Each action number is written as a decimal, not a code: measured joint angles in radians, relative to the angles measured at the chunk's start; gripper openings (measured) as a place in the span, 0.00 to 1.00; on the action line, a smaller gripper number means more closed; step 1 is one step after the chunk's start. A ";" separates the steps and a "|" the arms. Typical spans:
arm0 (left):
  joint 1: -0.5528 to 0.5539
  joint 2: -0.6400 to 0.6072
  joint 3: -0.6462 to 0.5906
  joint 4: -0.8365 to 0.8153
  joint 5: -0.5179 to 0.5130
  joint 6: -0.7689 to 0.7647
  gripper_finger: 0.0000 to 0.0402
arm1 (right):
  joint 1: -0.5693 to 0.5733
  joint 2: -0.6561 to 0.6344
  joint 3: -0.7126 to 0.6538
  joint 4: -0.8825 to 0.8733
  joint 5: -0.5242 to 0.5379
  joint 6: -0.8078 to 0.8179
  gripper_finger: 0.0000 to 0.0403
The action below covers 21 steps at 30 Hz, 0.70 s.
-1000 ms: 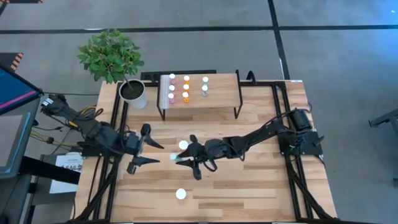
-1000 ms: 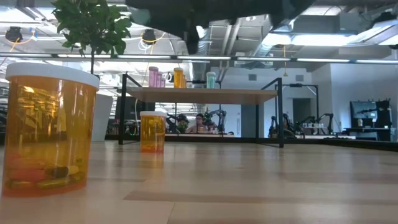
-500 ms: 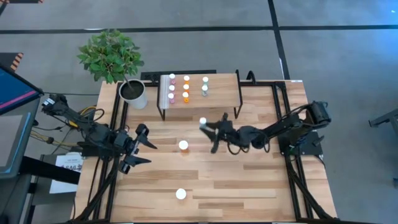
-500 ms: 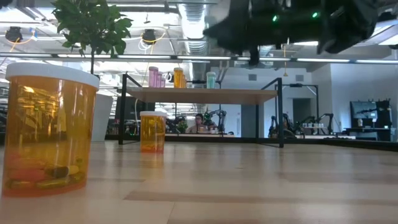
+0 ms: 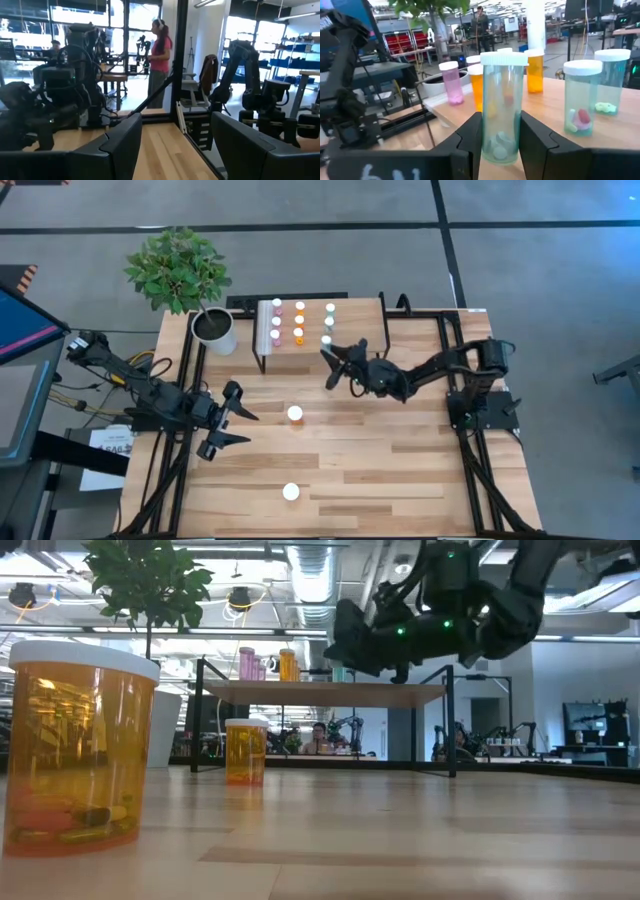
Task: Pick and place medicine bottles onto shelf by color
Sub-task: Put the blue pill bottle on the shelf aligned with the other blue pill bottles
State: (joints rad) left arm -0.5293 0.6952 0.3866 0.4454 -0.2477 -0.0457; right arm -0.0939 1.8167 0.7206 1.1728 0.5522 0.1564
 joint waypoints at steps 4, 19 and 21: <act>0.000 0.001 0.000 -0.017 0.000 0.000 0.56 | -0.026 0.005 0.013 -0.004 -0.002 -0.004 0.30; 0.001 0.000 0.000 -0.028 0.000 0.000 0.56 | -0.087 0.002 0.015 -0.082 -0.003 -0.019 0.30; 0.001 0.000 0.000 -0.028 0.001 0.000 0.56 | -0.092 0.002 0.015 -0.088 -0.005 -0.020 0.32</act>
State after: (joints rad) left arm -0.5285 0.6956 0.3870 0.4173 -0.2470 -0.0452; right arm -0.1863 1.8185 0.7361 1.0848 0.5476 0.1366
